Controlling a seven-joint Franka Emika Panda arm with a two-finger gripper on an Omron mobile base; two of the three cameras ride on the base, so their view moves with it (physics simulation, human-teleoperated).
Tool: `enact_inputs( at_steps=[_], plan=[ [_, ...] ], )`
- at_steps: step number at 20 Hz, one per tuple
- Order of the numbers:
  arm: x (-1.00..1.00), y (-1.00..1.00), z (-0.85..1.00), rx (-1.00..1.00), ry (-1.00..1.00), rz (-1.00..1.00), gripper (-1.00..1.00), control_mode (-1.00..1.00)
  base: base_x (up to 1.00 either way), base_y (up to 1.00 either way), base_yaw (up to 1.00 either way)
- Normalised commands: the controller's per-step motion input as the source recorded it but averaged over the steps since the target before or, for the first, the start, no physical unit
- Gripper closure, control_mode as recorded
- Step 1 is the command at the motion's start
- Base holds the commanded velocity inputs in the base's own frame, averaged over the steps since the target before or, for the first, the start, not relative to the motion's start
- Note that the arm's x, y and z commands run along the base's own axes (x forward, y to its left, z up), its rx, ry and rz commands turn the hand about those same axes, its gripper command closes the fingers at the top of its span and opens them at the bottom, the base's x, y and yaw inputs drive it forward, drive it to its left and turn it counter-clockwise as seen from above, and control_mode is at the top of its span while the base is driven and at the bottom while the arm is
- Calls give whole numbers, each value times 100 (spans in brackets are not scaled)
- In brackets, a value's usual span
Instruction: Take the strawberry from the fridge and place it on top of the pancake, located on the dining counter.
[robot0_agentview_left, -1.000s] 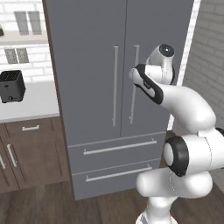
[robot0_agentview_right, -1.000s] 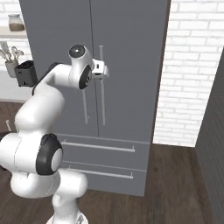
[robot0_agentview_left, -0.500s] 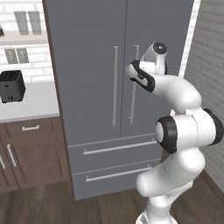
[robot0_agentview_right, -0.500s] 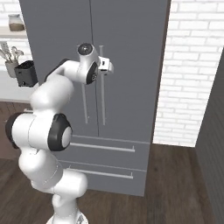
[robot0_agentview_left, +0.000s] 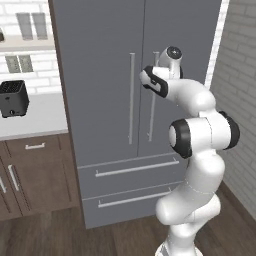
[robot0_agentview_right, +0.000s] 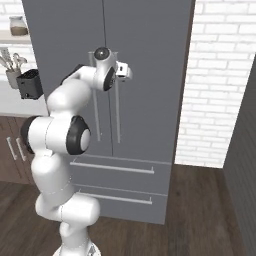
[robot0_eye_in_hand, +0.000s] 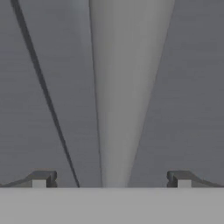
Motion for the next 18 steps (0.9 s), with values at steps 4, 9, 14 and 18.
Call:
enact_inputs(
  at_steps=[4, 9, 14, 18],
  plan=[
    [38, -7, -12, 0, -5, 0, -100, -100, 0, 0, 0],
    [43, -5, -19, 0, -8, 0, -100, -100, 0, 0, 0],
    [30, -2, -3, 0, -7, 0, 100, -100, 0, 0, 0],
    [5, -1, -1, 0, -4, 0, 100, -100, 0, 0, 0]
  ],
)
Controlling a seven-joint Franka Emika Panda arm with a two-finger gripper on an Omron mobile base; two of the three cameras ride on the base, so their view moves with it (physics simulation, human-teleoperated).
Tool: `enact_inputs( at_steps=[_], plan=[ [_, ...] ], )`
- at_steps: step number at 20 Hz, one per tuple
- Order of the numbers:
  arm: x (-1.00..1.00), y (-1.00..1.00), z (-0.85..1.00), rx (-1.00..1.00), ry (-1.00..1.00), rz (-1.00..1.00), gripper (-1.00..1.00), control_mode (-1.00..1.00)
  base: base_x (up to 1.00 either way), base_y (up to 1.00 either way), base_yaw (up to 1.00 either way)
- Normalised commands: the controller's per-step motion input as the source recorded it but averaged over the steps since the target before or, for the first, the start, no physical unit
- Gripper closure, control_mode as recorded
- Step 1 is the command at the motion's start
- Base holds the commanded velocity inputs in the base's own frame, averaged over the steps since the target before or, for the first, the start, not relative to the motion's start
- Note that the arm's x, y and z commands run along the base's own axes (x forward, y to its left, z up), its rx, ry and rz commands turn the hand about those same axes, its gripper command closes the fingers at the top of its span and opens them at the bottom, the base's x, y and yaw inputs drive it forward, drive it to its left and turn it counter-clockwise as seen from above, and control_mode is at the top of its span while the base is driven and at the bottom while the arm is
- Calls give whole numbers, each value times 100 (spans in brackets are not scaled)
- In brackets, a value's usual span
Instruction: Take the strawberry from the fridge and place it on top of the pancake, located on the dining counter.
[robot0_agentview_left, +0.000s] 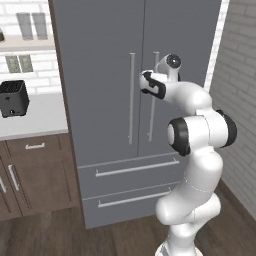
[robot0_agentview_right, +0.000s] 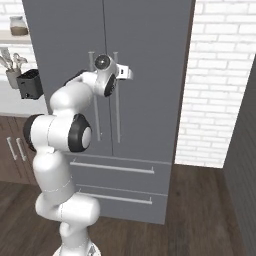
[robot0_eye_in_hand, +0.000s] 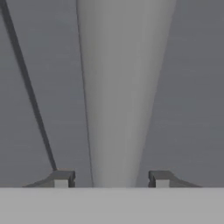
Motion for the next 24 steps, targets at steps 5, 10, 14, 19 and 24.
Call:
enact_inputs(
  at_steps=[5, 10, 14, 19, 24],
  plan=[
    [-11, -19, 0, 1, 7, 0, 100, -100, 0, 0, 0],
    [-60, -34, 0, 0, 2, 0, 100, -100, 0, 0, 0],
    [-91, -56, 0, 4, 0, 0, 100, -100, 0, 0, 0],
    [-100, -83, 0, 10, 0, 1, 100, -100, 0, 0, 0],
    [-100, -100, 0, 17, 0, 0, 100, -100, 0, 0, 0]
  ],
)
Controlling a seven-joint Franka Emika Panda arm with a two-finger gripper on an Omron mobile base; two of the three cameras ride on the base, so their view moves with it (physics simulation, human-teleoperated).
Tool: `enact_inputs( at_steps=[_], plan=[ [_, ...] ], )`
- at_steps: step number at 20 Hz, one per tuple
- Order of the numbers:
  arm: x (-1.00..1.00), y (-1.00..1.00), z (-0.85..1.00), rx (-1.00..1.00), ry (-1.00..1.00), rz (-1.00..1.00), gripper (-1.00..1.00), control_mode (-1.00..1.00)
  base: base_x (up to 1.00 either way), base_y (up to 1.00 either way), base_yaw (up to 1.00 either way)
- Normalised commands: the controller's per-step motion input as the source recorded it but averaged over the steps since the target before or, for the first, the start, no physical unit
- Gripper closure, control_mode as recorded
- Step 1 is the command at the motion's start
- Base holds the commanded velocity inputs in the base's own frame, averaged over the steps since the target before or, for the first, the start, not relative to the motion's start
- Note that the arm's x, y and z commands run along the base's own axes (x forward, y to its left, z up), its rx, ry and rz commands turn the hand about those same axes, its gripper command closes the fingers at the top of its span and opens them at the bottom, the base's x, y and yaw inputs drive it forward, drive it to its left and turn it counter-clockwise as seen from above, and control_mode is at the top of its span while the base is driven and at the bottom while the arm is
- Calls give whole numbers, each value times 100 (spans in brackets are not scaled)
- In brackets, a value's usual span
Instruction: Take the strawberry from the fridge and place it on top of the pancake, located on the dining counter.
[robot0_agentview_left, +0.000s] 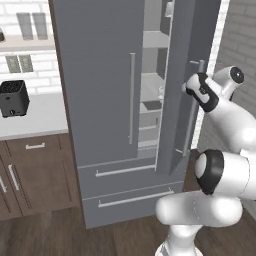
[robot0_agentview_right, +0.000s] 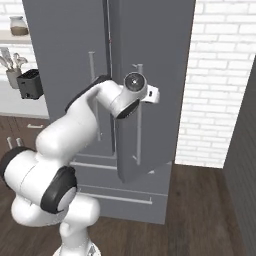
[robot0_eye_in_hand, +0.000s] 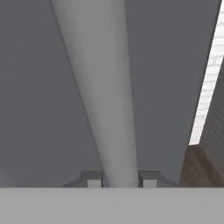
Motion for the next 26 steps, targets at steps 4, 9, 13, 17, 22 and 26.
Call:
enact_inputs(
  at_steps=[4, 9, 13, 17, 22, 26],
  plan=[
    [-78, -97, 14, 6, 4, -4, -100, -100, 0, 0, 0],
    [-100, -5, 59, -9, 0, -12, -100, -100, 0, 0, 0],
    [-79, 94, 6, -51, 6, -8, -100, -100, 0, 0, 0],
    [-20, 100, 0, -67, 24, -2, -100, -100, 0, 0, 0],
    [53, 95, 1, -65, 56, -4, -100, -100, 0, 0, 0],
    [61, 62, -2, -41, 30, -12, -100, -100, 0, 0, 0]
  ],
)
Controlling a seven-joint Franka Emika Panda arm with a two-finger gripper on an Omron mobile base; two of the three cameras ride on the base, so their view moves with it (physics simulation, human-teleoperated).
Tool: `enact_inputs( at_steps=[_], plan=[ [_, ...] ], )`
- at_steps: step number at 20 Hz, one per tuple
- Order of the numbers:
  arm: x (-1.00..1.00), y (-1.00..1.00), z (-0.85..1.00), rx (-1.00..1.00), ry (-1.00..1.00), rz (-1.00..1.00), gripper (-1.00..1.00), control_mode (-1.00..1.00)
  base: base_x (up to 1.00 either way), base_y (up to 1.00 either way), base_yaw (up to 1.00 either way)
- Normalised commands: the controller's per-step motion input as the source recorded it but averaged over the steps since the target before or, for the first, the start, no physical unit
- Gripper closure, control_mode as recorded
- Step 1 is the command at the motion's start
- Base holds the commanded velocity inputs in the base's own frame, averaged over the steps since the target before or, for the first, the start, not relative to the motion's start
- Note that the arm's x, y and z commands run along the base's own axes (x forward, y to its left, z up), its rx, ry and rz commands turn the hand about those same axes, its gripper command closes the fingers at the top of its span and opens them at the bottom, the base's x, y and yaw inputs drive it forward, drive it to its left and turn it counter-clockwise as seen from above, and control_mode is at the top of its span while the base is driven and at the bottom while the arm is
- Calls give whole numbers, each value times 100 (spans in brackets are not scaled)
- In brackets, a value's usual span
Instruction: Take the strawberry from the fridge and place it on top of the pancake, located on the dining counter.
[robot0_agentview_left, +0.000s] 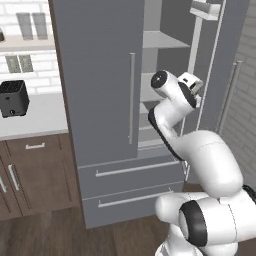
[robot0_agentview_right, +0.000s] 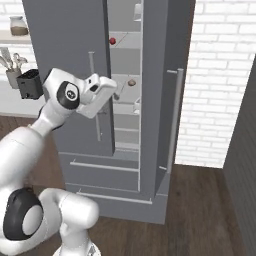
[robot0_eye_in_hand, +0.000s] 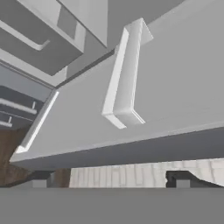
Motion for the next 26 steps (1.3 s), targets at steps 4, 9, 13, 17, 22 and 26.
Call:
enact_inputs(
  at_steps=[4, 9, 13, 17, 22, 26],
  plan=[
    [49, -17, -21, -5, 0, -1, -100, -100, 0, 0, 0],
    [61, -57, -36, 0, 0, 0, -100, -100, 0, 0, 0],
    [44, -54, -20, 0, 0, 0, -100, -100, 0, 0, 0],
    [7, -55, -20, 0, 1, -1, -100, -100, 0, 0, 0],
    [0, -70, -16, 0, 1, -5, -100, -100, 0, 0, 0],
    [0, -67, -4, 0, 0, -6, -100, -100, 0, 0, 0]
  ],
)
